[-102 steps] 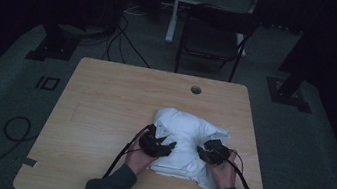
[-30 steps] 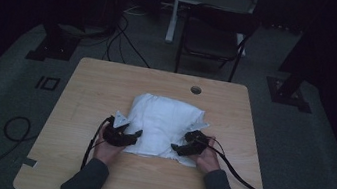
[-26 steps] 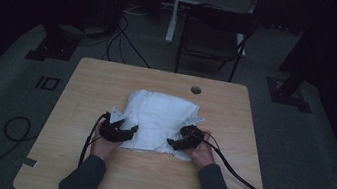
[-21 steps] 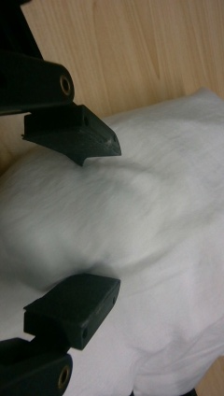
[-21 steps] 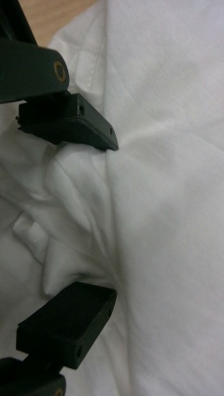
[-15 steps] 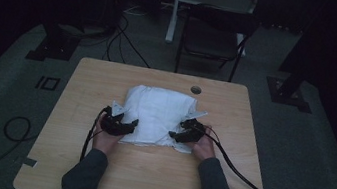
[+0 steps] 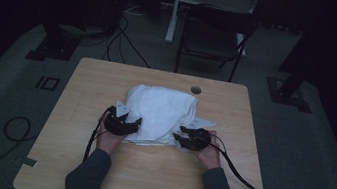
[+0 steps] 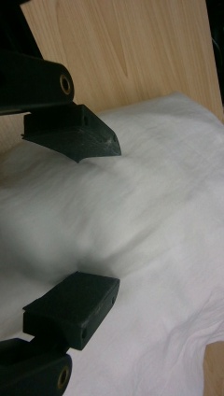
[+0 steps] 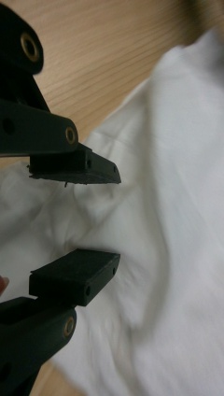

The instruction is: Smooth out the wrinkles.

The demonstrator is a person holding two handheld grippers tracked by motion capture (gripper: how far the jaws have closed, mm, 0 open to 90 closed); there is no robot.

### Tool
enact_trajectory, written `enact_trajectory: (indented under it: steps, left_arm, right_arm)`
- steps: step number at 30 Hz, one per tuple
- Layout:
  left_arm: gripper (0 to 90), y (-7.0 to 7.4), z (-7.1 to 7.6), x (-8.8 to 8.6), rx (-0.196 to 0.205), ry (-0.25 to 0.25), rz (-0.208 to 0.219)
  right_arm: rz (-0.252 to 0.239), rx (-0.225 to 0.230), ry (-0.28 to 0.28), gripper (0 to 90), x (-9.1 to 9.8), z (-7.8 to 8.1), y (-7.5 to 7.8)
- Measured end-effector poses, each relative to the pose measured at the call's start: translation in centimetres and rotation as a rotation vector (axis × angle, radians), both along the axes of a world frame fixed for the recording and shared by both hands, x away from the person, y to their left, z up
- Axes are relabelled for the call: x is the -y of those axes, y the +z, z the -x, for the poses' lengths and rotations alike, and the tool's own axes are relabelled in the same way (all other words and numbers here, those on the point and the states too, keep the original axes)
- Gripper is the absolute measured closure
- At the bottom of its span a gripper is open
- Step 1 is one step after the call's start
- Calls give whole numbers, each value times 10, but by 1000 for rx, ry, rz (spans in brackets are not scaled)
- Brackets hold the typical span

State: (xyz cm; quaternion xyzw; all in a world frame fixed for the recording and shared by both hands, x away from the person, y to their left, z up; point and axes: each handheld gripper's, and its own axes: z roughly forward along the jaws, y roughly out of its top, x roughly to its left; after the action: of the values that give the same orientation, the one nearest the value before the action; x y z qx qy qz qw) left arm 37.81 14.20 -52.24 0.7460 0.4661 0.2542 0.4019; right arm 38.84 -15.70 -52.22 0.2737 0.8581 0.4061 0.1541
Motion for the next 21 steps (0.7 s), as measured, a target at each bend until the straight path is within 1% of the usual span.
enact_trajectory:
  steps: [1, 2, 3, 4, 5, 6, 7, 8, 9, 11, 13, 14, 15, 16, 17, 18, 19, 20, 21]
  left_arm:
    - [313, 0, 0, 1, 1, 1, -4]
    - [313, 0, -1, 1, 1, 2, -6]
    - [313, -1, -1, 1, 1, 1, -9]
    - [313, -1, -1, 2, 1, 0, -14]
    - [312, -1, -1, 2, 1, 1, -16]
    - [311, -1, -1, 1, -1, 1, -19]
    - [311, -1, -2, 1, -3, 3, -17]
    - [310, -2, -2, 1, -5, 5, -20]
    - [309, -2, -3, 1, -5, 5, -19]
    - [307, -2, -2, 2, -5, -2, -19]
    - [299, -2, -3, 5, -6, -16, -19]
    - [300, -2, -3, 7, -1, -6, -38]
    - [300, -1, -3, 8, 1, -4, -32]
    - [301, -1, -3, 8, 0, -5, -27]
    - [301, 0, -3, 8, 2, -5, -29]
    - [300, 0, -3, 8, 1, -4, -29]
    - [300, 1, -2, 7, 5, -8, -25]
    - [300, 2, -1, 7, 7, -7, -23]
    - [299, 2, -1, 7, 7, -7, -23]
  right_arm:
    - [30, -3, 7, 541, -6, -1, -4]
    - [44, -5, 10, 552, -11, -2, -8]
    - [57, -11, 10, 594, -16, -4, -12]
    - [64, -12, 11, 731, -18, -6, -14]
    - [79, 1, 0, 838, -18, -6, -14]
    - [89, 1, -14, 888, -17, -5, -13]
    - [101, 15, -36, 894, -13, -3, -9]
    - [91, 20, -47, 895, -8, -2, -6]
    - [70, 12, -58, 894, 0, 1, -2]
    - [46, -4, -85, 886, 23, 8, 5]
    - [32, -31, -83, 866, 38, 13, 6]
    - [58, -48, -75, 835, 42, 15, 5]
    - [133, -67, -82, 772, 44, 18, 2]
    - [147, -66, -82, 728, 46, 20, 0]
    - [125, -75, -72, 670, 48, 20, -1]
    - [107, -71, -73, 618, 49, 22, 0]
    - [100, -60, -83, 578, 49, 23, 1]
    - [82, -50, -83, 541, 48, 23, 4]
    - [78, -45, -79, 516, 47, 24, 6]
